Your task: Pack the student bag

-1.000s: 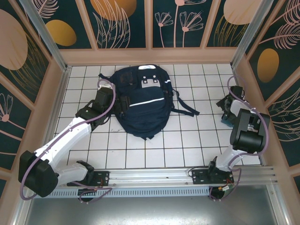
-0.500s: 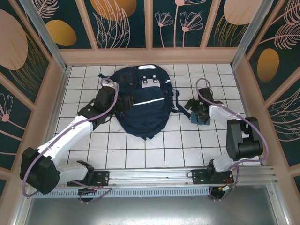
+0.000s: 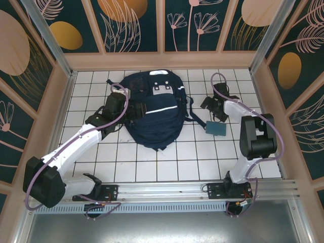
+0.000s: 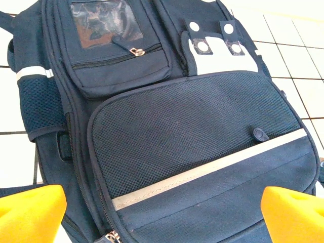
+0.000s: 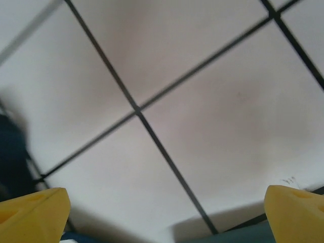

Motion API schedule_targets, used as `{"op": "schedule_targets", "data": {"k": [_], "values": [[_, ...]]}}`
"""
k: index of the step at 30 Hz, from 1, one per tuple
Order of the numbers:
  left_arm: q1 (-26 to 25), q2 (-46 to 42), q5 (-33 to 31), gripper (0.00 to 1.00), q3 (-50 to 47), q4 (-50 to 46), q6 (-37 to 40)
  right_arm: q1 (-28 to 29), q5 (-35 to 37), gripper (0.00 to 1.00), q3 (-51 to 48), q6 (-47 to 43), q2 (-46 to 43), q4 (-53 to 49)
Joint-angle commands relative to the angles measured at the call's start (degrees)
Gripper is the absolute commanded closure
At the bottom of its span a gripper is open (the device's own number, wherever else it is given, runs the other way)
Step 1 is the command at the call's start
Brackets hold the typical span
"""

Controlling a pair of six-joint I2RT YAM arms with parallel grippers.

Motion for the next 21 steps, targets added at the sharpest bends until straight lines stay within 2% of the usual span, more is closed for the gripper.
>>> {"op": "schedule_targets", "data": {"k": [1,5,10,16,21], "values": [[0.41,0.98,1.23,0.02,1.39,1.54,0.11,-0.51,0.04,0.01,-1.87,-1.56,-0.19,-2.29],[0.42,1.71,1.65,0.02,1.61,1.69,0.11,-0.72,-0.46,0.01,-6.59,0.05,-3.04,-3.02],[0.41,2.72,1.66,0.01,1.62,2.22,0.36,0.50,-2.28,0.01,-13.31,4.23,-10.69,-4.31],[0.42,3.64,2.25,0.01,1.66,2.65,0.29,1.86,-7.18,0.01,-20.48,7.48,-18.80,-5.16],[0.41,3.54,3.26,0.02,1.04,3.56,0.03,2.08,-1.68,0.01,-23.45,7.82,-22.22,-7.60]]}}
